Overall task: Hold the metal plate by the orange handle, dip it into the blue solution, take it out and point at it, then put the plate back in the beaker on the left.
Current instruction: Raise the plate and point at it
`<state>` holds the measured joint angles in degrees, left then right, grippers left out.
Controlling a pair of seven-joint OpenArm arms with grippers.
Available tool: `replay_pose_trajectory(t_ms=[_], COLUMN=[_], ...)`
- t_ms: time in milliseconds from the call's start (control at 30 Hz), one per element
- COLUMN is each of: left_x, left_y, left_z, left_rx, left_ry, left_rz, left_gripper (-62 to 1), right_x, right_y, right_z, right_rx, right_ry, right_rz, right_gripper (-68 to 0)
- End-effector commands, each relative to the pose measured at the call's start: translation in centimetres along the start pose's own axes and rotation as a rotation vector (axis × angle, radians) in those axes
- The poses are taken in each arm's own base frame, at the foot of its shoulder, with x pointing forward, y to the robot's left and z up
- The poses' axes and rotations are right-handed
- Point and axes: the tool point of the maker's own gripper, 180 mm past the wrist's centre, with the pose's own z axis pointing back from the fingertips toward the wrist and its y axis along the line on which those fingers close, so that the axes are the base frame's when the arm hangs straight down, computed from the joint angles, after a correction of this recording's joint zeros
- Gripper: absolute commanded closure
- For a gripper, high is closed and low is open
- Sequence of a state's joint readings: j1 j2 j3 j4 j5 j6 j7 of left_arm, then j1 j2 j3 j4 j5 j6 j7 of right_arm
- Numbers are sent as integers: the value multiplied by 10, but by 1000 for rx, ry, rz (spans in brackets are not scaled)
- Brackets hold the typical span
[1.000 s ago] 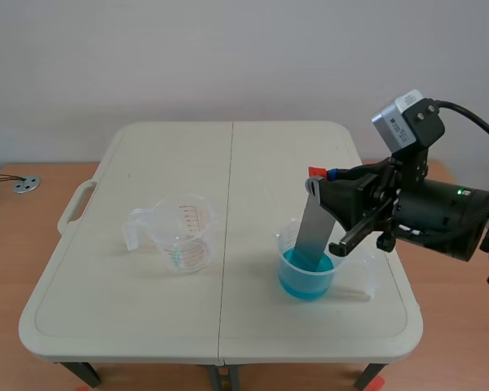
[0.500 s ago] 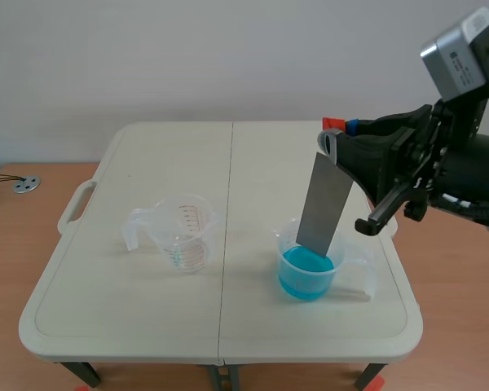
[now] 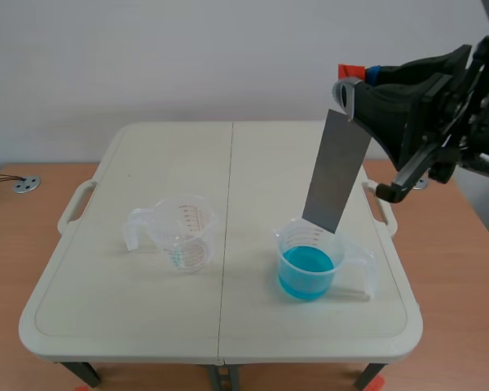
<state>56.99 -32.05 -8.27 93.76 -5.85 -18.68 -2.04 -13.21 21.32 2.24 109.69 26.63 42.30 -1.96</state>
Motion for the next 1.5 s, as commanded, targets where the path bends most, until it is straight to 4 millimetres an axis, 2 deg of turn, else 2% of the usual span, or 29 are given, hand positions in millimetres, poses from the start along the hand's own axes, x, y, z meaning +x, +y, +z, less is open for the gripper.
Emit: replay_pose_trajectory(t_ms=[0,100,267,400,567,800,1167,1467], left_x=[23,50,108,149,184,216,246,263], left_y=[12,34,74,86,69,34,-5,-21], left_z=[-6,-14,-23,-29,-42,-65,-105,-129], left_rx=[22,64,147,143,38,-113,-231,-273], left_ry=[-73,-147,-294,-390,-445,-468,-467,-465], left_rz=[-26,-69,-147,-199,-267,-353,-367,-355], left_gripper=[-41,-41,-41,-41,-41,-41,-41,-41], right_x=[15,19,22,22,22,22,22,22], right_y=[0,1,2,2,2,2,2,2], right_z=[0,0,0,0,0,0,0,0], right_rx=[9,13,16,16,16,16,16,16], right_ry=[-45,-53,-60,-60,-60,-60,-60,-60], right_rz=[18,25,31,31,31,31,31,31], right_gripper=[-11,-11,-11,-11,-11,-11,-11,-11])
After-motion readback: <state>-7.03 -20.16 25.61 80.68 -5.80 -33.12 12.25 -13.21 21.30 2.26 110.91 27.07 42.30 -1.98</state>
